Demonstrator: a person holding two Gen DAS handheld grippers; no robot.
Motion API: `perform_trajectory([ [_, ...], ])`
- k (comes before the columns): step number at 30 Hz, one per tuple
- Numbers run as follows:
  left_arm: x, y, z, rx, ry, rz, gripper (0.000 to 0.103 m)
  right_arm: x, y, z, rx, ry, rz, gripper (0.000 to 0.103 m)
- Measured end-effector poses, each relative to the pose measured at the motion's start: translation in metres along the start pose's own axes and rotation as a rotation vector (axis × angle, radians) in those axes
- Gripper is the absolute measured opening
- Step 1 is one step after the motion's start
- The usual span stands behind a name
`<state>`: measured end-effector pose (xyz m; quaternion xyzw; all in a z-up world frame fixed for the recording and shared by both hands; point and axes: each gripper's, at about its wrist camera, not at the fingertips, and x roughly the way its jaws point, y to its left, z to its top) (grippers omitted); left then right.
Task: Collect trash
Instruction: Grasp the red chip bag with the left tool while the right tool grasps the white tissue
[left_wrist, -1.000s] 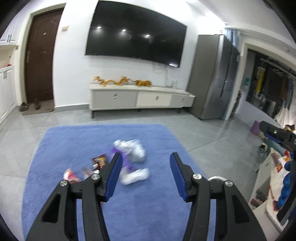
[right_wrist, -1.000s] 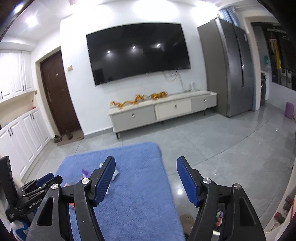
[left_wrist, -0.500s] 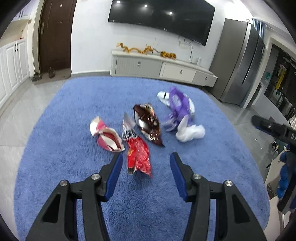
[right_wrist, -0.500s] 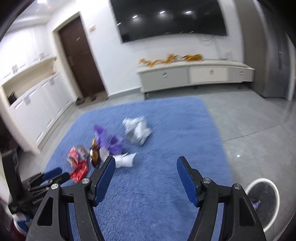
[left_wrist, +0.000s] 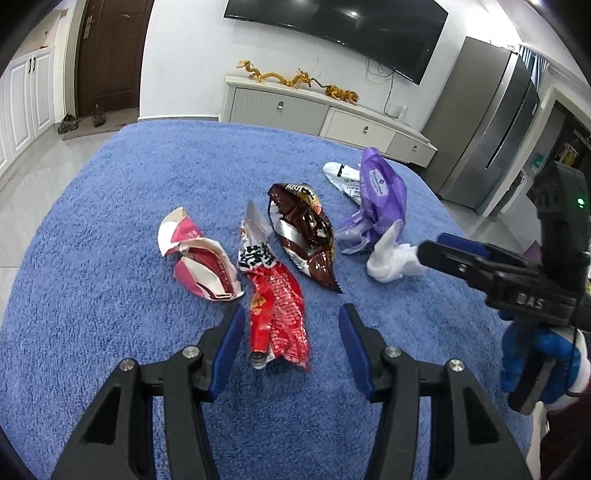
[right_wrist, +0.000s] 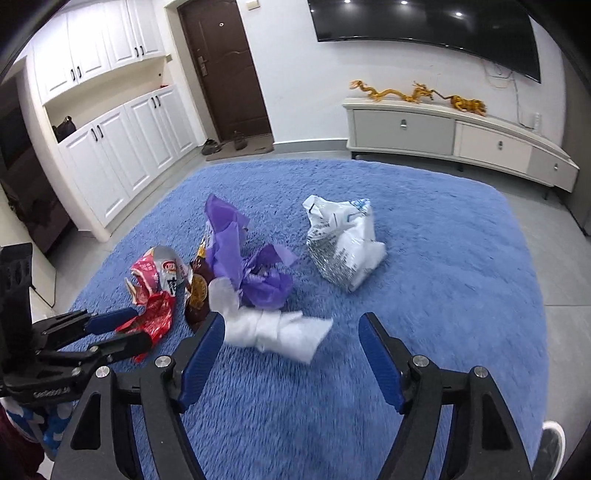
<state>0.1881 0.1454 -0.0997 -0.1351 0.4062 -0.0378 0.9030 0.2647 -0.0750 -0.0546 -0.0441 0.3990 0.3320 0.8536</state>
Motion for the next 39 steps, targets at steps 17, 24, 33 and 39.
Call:
perform_trajectory([
  [17, 0.018, 0.0, -0.006, -0.007, -0.003, 0.046, 0.04, 0.017, 0.0, -0.013, -0.052, 0.049, 0.167, 0.051],
  [24, 0.017, 0.0, -0.009, -0.02, -0.007, 0.056, 0.031, 0.012, 0.012, -0.019, -0.081, 0.046, 0.157, 0.024],
  [33, -0.003, -0.007, -0.025, 0.0, -0.015, 0.009, 0.026, -0.012, 0.025, -0.033, -0.065, 0.03, 0.129, 0.011],
  [39, -0.025, -0.013, -0.038, 0.003, -0.027, -0.014, 0.024, -0.042, 0.032, -0.042, -0.045, -0.001, 0.112, 0.011],
])
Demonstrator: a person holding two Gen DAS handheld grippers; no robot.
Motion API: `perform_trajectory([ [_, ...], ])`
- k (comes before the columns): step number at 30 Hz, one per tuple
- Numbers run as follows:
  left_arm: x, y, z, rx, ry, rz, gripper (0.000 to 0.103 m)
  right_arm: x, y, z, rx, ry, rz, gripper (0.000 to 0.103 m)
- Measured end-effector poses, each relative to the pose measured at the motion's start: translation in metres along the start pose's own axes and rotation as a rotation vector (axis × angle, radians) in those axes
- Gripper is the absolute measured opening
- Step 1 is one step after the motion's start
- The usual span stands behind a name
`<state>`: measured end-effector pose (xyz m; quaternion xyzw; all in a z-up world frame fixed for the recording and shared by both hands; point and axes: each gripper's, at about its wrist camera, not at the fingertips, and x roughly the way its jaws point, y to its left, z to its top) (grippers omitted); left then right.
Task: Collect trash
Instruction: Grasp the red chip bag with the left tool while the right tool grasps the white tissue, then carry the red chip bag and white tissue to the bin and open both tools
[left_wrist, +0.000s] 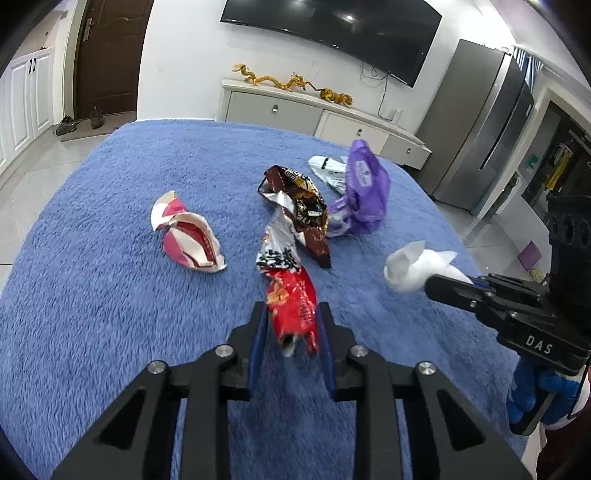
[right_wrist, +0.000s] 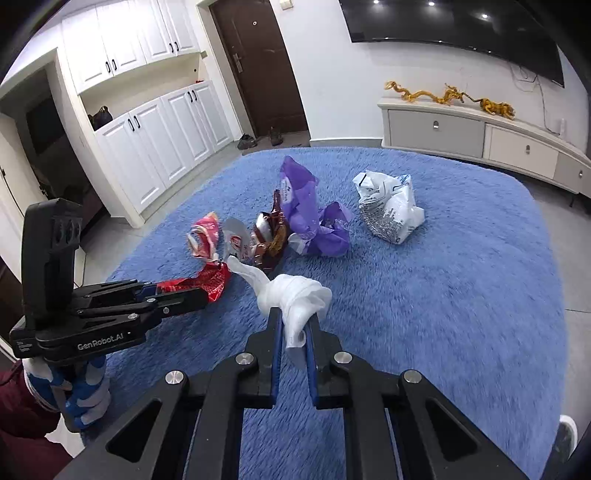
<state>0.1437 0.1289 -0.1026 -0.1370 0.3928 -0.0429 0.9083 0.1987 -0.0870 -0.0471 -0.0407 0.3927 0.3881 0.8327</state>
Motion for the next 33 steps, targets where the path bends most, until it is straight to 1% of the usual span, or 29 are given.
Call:
perform_trajectory([
  [2, -0.008, -0.001, -0.002, -0.001, -0.007, -0.006, 0.023, -0.009, 0.005, -0.003, 0.001, -0.01, -0.007, 0.011],
  [5, -0.022, -0.003, -0.008, 0.006, -0.017, -0.013, 0.019, -0.019, 0.011, -0.007, 0.001, -0.024, -0.016, 0.011],
  [6, -0.027, -0.003, -0.01, 0.011, -0.021, -0.014, 0.005, -0.024, 0.015, -0.009, 0.001, -0.03, -0.019, 0.011],
  [7, -0.032, -0.003, -0.013, 0.011, -0.022, -0.016, 0.003, -0.027, 0.018, -0.009, 0.001, -0.034, -0.023, 0.011],
  [11, -0.048, 0.0, -0.023, 0.003, -0.037, -0.023, 0.002, -0.041, 0.03, -0.015, -0.007, -0.053, -0.038, 0.011],
  [14, -0.057, 0.002, -0.029, 0.0, -0.035, -0.029, 0.002, -0.051, 0.037, -0.019, -0.007, -0.067, -0.048, 0.011],
  [16, -0.062, 0.006, -0.032, -0.012, -0.025, -0.047, 0.002, -0.058, 0.04, -0.021, -0.002, -0.078, -0.056, 0.011],
  [19, -0.07, 0.005, -0.039, 0.002, -0.038, -0.034, 0.002, -0.065, 0.041, -0.024, 0.007, -0.09, -0.062, 0.011],
  [22, -0.084, 0.007, -0.043, 0.013, -0.068, -0.025, 0.002, -0.069, 0.041, -0.027, 0.013, -0.099, -0.066, 0.011],
  [28, -0.108, 0.006, -0.037, 0.033, -0.123, -0.016, 0.001, -0.074, 0.045, -0.029, 0.013, -0.119, -0.06, 0.011],
  [33, -0.121, -0.004, -0.023, 0.066, -0.16, -0.027, 0.001, -0.081, 0.045, -0.032, 0.021, -0.138, -0.058, 0.011],
])
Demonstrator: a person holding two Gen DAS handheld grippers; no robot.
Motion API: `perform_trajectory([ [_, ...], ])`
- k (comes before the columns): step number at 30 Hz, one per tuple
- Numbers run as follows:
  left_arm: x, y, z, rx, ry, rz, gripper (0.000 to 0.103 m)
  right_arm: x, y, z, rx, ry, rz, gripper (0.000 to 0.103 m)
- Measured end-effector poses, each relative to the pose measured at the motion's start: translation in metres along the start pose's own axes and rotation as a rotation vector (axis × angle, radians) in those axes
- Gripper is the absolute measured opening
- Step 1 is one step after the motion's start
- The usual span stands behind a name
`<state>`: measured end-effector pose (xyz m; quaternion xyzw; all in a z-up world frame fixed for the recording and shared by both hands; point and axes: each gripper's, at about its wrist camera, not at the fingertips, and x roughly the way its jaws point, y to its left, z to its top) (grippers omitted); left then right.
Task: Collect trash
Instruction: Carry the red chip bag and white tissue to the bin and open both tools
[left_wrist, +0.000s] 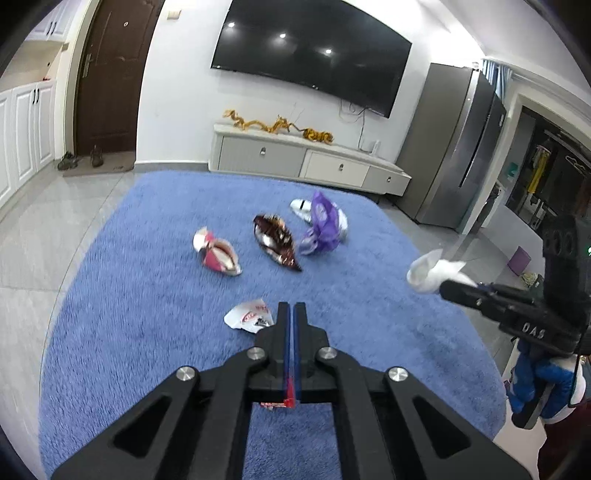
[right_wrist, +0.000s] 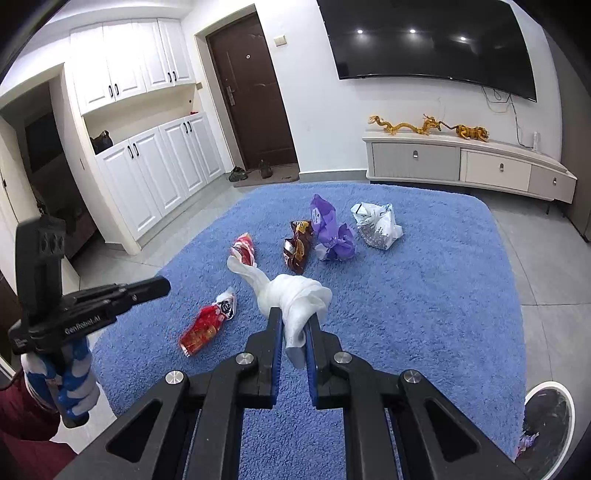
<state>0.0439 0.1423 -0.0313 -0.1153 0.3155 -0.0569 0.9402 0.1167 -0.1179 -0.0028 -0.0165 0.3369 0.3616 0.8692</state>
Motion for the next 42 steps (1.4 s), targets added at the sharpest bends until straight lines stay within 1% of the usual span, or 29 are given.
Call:
perform_trajectory([
  [3, -0.001, 0.001, 0.006, 0.003, 0.014, -0.017, 0.001, -0.005, -0.004, -0.002, 0.01, -0.012, -0.003, 0.011],
  [4, -0.002, 0.003, 0.007, -0.002, 0.017, -0.019, 0.004, -0.007, -0.005, -0.003, 0.013, -0.015, -0.002, 0.011],
  [5, -0.001, 0.004, 0.007, -0.003, 0.024, -0.024, 0.004, -0.008, -0.006, -0.004, 0.016, -0.017, -0.003, 0.011],
  [6, 0.0, 0.005, 0.007, -0.002, 0.034, -0.023, 0.007, -0.01, -0.008, -0.005, 0.022, -0.02, -0.004, 0.011],
  [8, 0.002, 0.008, 0.004, -0.006, 0.051, -0.011, 0.025, -0.011, -0.01, -0.007, 0.033, -0.024, -0.002, 0.011],
  [9, 0.004, 0.01, 0.002, -0.014, 0.059, -0.006, 0.041, -0.011, -0.012, -0.007, 0.041, -0.025, 0.0, 0.011],
  [10, 0.007, 0.012, -0.001, -0.022, 0.065, 0.0, 0.046, -0.012, -0.013, -0.008, 0.046, -0.025, 0.0, 0.011],
  [16, 0.04, 0.015, -0.021, -0.024, 0.155, 0.031, 0.046, -0.011, -0.021, -0.013, 0.07, -0.013, -0.013, 0.011],
  [20, 0.065, 0.012, -0.03, -0.007, 0.212, 0.056, 0.044, -0.01, -0.029, -0.018, 0.091, 0.0, -0.027, 0.011],
  [21, 0.071, 0.011, -0.031, 0.002, 0.22, 0.067, 0.039, -0.01, -0.032, -0.02, 0.096, 0.003, -0.03, 0.011],
  [22, 0.075, 0.01, -0.031, 0.009, 0.228, 0.075, 0.03, -0.009, -0.034, -0.021, 0.102, 0.006, -0.033, 0.011],
  [23, 0.08, 0.009, -0.031, 0.014, 0.237, 0.083, 0.025, -0.009, -0.037, -0.022, 0.106, 0.007, -0.034, 0.011],
  [24, 0.084, 0.009, -0.031, 0.014, 0.242, 0.087, 0.023, -0.009, -0.039, -0.023, 0.112, 0.007, -0.035, 0.011],
  [29, 0.081, 0.007, -0.025, 0.0, 0.211, 0.084, 0.021, -0.013, -0.054, -0.027, 0.142, -0.002, -0.038, 0.011],
  [32, 0.075, 0.001, -0.015, -0.015, 0.197, 0.053, 0.021, -0.018, -0.069, -0.029, 0.172, -0.017, -0.047, 0.011],
  [34, 0.071, -0.009, -0.006, -0.003, 0.183, 0.03, 0.021, -0.025, -0.082, -0.031, 0.197, -0.033, -0.057, 0.011],
  [38, 0.07, -0.045, 0.015, 0.051, 0.169, -0.044, 0.021, -0.043, -0.11, -0.037, 0.243, -0.066, -0.095, 0.011],
  [42, 0.088, -0.098, 0.036, 0.12, 0.18, -0.151, 0.021, -0.073, -0.15, -0.051, 0.306, -0.104, -0.173, 0.011],
])
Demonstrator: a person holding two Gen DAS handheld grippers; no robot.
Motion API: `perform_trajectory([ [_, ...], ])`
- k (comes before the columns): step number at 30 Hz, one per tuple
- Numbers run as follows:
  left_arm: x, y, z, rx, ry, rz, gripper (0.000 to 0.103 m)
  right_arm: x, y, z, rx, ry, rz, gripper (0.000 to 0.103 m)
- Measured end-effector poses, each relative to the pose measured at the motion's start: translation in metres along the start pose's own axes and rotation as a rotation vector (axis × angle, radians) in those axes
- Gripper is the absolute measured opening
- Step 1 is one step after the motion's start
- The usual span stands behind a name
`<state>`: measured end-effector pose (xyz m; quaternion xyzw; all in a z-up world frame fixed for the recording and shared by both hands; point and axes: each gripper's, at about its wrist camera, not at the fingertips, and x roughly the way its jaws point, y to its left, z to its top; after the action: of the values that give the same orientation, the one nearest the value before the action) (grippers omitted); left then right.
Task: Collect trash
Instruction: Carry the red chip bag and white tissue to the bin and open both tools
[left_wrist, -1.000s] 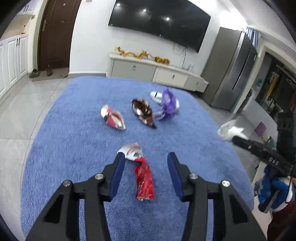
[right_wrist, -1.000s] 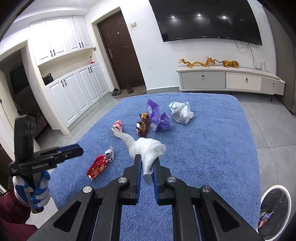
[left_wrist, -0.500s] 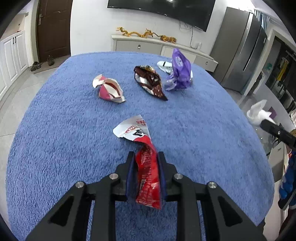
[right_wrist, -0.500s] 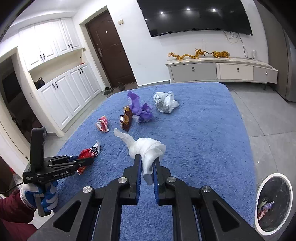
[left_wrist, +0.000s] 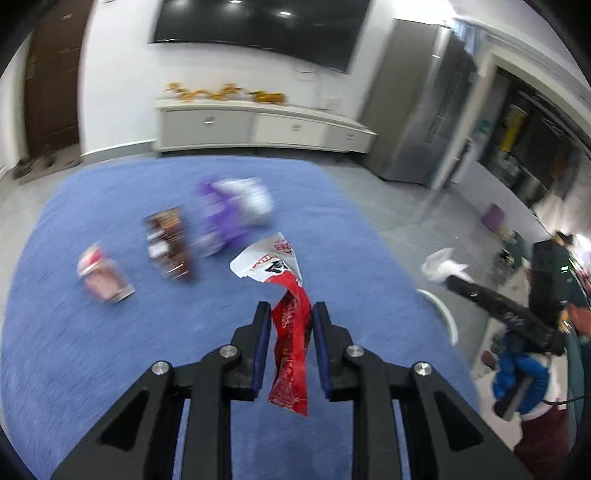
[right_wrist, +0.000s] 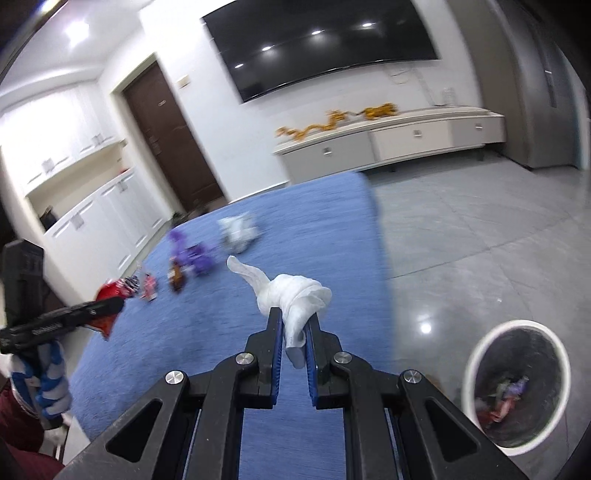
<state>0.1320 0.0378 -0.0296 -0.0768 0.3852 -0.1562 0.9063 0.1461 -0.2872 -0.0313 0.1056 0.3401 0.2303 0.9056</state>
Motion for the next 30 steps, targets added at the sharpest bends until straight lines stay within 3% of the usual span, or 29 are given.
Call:
perform_trajectory([
  [6, 0.063, -0.097, 0.039, 0.154, 0.07, -0.163, 0.021, -0.04, -0.083, -0.006, 0.113, -0.039, -0.17, 0.011],
  [11, 0.128, -0.183, 0.051, 0.274, 0.148, -0.261, 0.021, -0.061, -0.151, -0.021, 0.217, -0.029, -0.308, 0.011],
  [17, 0.212, -0.266, 0.056, 0.321, 0.266, -0.338, 0.022, -0.062, -0.222, -0.039, 0.328, 0.014, -0.401, 0.012],
  [22, 0.266, -0.301, 0.049, 0.299, 0.347, -0.376, 0.023, -0.049, -0.254, -0.049, 0.379, 0.058, -0.432, 0.014],
  [24, 0.282, -0.31, 0.047, 0.283, 0.377, -0.383, 0.024, -0.043, -0.266, -0.054, 0.4, 0.076, -0.44, 0.023],
  [26, 0.303, -0.319, 0.042, 0.268, 0.42, -0.385, 0.024, -0.037, -0.271, -0.055, 0.415, 0.08, -0.444, 0.039],
  [30, 0.32, -0.326, 0.035, 0.254, 0.447, -0.374, 0.044, -0.032, -0.28, -0.061, 0.443, 0.09, -0.454, 0.04],
])
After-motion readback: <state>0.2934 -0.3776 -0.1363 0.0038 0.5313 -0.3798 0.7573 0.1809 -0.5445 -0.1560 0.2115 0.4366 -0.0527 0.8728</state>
